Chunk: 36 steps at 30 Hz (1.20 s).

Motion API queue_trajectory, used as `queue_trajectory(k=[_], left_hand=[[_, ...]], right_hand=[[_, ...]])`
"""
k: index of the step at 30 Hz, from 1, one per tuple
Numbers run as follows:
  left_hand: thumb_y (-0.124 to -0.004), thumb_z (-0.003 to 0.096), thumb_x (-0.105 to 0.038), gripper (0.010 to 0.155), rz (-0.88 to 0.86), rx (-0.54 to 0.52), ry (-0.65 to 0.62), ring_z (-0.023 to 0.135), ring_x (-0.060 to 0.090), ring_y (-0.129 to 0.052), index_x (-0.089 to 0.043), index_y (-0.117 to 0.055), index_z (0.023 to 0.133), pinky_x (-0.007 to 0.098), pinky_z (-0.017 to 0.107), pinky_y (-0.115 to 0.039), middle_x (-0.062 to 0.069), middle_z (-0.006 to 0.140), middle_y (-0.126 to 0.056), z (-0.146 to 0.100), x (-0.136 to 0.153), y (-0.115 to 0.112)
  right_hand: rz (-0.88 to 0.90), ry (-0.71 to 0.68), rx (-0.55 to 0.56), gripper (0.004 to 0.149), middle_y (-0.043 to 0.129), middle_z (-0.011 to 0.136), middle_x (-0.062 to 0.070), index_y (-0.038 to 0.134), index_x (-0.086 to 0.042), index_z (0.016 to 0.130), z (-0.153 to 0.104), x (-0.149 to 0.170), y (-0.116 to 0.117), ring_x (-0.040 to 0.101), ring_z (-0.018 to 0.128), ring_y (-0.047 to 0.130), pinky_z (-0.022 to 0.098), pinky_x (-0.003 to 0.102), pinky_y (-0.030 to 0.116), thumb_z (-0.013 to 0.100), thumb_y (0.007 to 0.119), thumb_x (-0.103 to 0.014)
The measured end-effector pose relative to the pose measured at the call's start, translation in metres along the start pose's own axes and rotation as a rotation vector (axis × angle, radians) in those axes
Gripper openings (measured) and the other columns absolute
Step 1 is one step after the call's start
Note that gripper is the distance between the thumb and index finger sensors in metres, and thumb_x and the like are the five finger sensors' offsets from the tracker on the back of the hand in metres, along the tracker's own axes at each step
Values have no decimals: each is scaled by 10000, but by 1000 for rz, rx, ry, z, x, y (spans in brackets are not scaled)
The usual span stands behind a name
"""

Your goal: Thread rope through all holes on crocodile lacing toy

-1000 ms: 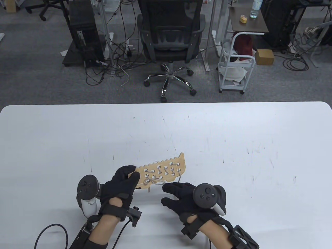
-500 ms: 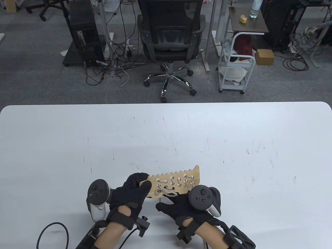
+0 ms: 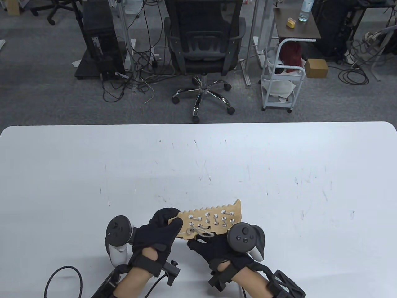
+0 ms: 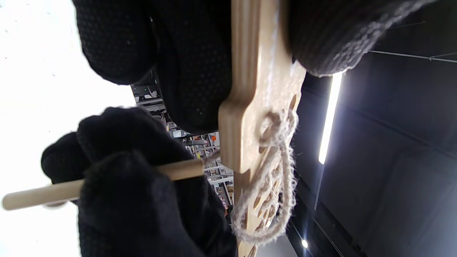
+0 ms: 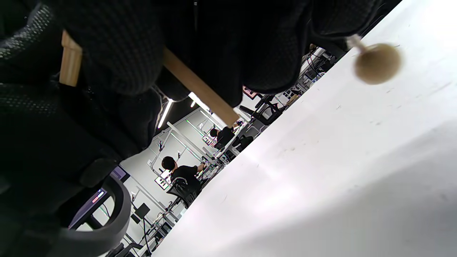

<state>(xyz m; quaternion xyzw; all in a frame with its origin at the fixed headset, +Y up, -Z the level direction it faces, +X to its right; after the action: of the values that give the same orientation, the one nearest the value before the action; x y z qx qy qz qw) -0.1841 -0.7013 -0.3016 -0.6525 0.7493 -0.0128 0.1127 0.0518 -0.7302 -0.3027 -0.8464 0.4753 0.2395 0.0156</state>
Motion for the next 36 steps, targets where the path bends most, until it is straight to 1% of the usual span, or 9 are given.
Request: queue_trajectory(k=[5, 17, 26, 27, 28, 30, 33, 35, 36], left_hand=[[-853, 412, -523, 524, -6, -25, 8, 493, 147, -1103, -254, -736, 846, 402, 493, -878, -71, 754, -966, 3, 2, 8], [-855, 410, -522, 525, -12, -96, 46, 492, 149, -1102, -254, -738, 846, 403, 493, -877, -70, 753, -967, 10, 12, 27], [-855, 409, -521, 524, -19, -145, 85, 492, 150, -1101, -253, -738, 845, 404, 492, -876, -69, 751, -967, 14, 23, 41], [-856, 409, -519, 524, -22, -153, 90, 489, 151, -1103, -252, -740, 844, 404, 491, -877, -48, 749, -970, 15, 24, 42], [-856, 409, -520, 523, -22, -160, 96, 491, 151, -1102, -253, -740, 844, 404, 491, -877, -68, 750, -968, 16, 26, 44], [-857, 409, -518, 523, -22, -170, 106, 489, 153, -1102, -252, -741, 844, 405, 490, -877, -49, 750, -970, 16, 28, 47], [-856, 409, -520, 523, -23, -186, 122, 491, 150, -1102, -254, -739, 844, 404, 491, -876, -68, 750, -968, 18, 32, 51], [-857, 409, -518, 522, -21, -195, 130, 490, 152, -1102, -252, -740, 843, 405, 490, -876, -48, 749, -969, 18, 35, 54], [-857, 407, -519, 523, -19, -199, 134, 488, 152, -1103, -252, -742, 842, 405, 489, -877, -67, 748, -969, 19, 36, 55]], right_hand=[[6, 4, 14, 419, 970, 775, 78, 899, -218, 823, 0, 1, -3, 377, 727, 883, 603, 627, 600, 436, 888, -377], [20, 11, 47, 415, 974, 770, 77, 899, -227, 823, 0, 3, -12, 377, 723, 886, 605, 624, 602, 435, 887, -376], [43, 13, 98, 415, 972, 773, 78, 896, -227, 826, 0, 2, -25, 377, 726, 884, 605, 625, 601, 438, 884, -374], [49, 13, 107, 416, 971, 775, 78, 896, -226, 827, 0, 2, -27, 379, 725, 885, 607, 623, 601, 438, 884, -373], [53, 14, 118, 417, 972, 773, 78, 896, -227, 826, 0, 3, -30, 379, 727, 883, 607, 626, 599, 436, 885, -373], [61, 17, 132, 416, 969, 778, 78, 895, -228, 828, 0, 3, -33, 379, 728, 883, 607, 625, 600, 438, 884, -373], [73, 19, 153, 413, 968, 778, 79, 894, -227, 829, 0, 3, -39, 379, 731, 880, 608, 625, 599, 443, 881, -372], [79, 20, 168, 416, 972, 775, 79, 894, -228, 829, 0, 3, -42, 380, 730, 881, 607, 625, 600, 440, 882, -372], [83, 19, 176, 416, 969, 778, 82, 893, -227, 830, 0, 3, -44, 380, 729, 881, 607, 627, 598, 440, 882, -371]])
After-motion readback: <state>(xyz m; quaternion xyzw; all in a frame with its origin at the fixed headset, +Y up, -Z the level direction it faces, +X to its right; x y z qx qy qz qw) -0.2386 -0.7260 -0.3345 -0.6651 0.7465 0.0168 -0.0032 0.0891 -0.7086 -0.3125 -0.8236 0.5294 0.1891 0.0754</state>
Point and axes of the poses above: the tracker on the back of each hand, its own x axis roughly to the little-finger side, its own z axis roughly from the wrist to the fingertips, y = z × x, the point moved 2 cm from there along z, roughly from the wrist to the fingertips
